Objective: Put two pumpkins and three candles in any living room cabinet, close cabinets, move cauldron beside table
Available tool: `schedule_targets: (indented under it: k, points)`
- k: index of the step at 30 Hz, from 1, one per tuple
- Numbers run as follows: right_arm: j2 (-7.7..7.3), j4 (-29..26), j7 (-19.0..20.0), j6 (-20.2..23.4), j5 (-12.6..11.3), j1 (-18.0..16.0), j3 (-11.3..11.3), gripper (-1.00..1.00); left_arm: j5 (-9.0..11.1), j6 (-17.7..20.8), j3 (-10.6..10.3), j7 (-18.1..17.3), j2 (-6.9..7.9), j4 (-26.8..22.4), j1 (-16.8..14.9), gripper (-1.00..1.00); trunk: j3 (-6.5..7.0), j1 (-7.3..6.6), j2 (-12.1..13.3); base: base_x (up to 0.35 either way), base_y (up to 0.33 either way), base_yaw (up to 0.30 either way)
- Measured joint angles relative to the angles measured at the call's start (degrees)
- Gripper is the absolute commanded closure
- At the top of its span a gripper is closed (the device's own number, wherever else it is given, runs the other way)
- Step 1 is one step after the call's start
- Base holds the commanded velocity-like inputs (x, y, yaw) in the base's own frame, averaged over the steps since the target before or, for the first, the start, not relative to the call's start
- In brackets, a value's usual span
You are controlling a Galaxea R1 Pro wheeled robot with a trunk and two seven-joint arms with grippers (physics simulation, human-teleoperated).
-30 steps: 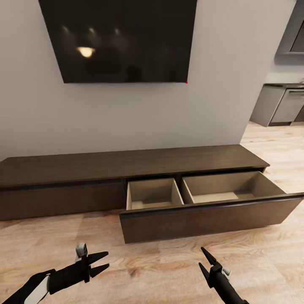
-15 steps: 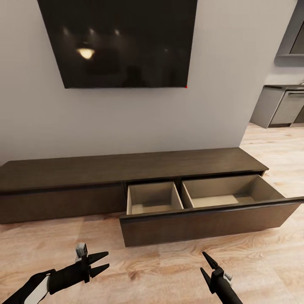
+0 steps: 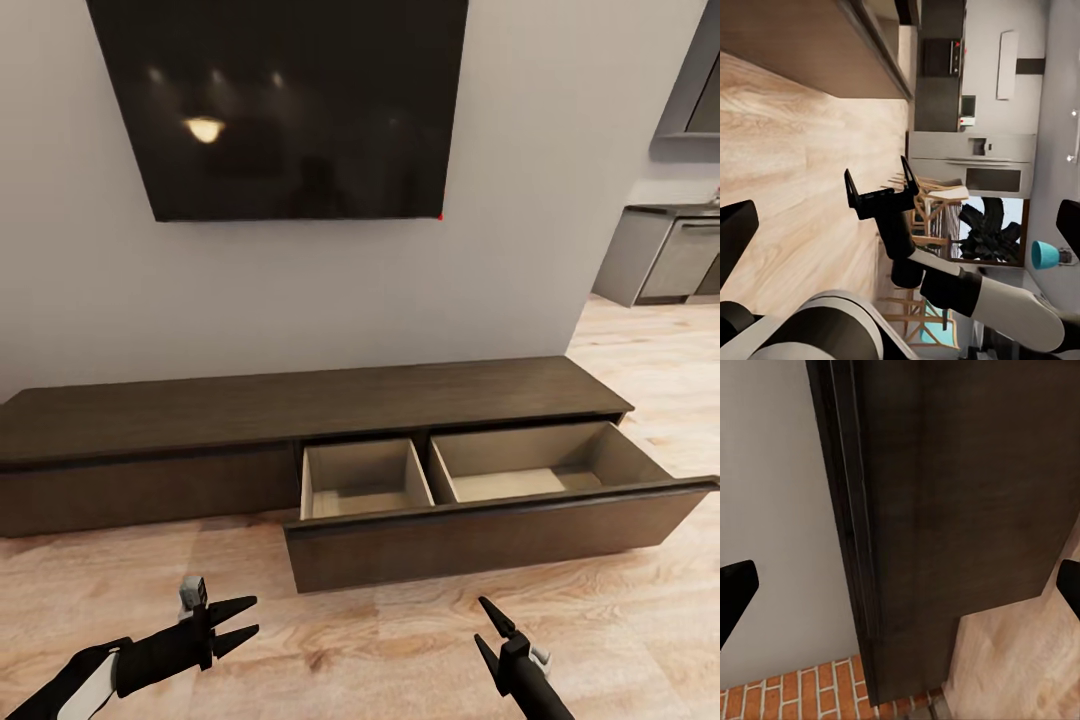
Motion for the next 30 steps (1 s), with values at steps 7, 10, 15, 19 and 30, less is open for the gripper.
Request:
schedule_targets:
  k: [7,10,15,19,30]
  points:
    - [0.00,0.0,-0.1,-0.1,0.0,0.0,0.1,-1.00,0.0,0.0,0.0,0.0,0.03,0.0,0.0,-1.00,1.26,-1.53,2.8,-0.026,0.000,-0.060]
    - [0.00,0.0,-0.1,-0.1,0.0,0.0,0.1,-1.00,0.0,0.0,0.0,0.0,0.00,0.0,0.0,-1.00,1.79,-2.18,4.0,-0.138,0.000,-0.235]
    - [0.00,0.0,-0.1,-0.2,0.1,0.0,0.1,-1.00,0.0,0.0,0.0,0.0,0.05,0.0,0.0,-1.00,2.69,-3.27,6.0,-0.191,0.000,-0.265]
    - [-0.02,-0.1,-0.1,-0.6,0.1,0.1,0.1,-1.00,0.0,0.0,0.1,-0.1,0.13,0.0,0.0,-1.00,3.41,-4.15,7.6,-0.198,0.000,-0.271]
    - [0.00,-0.1,-0.1,-1.5,0.1,0.0,0.1,-1.00,0.0,0.0,0.1,-0.2,0.09,0.0,0.0,-1.00,5.38,-6.57,12.0,-0.186,0.000,-0.272]
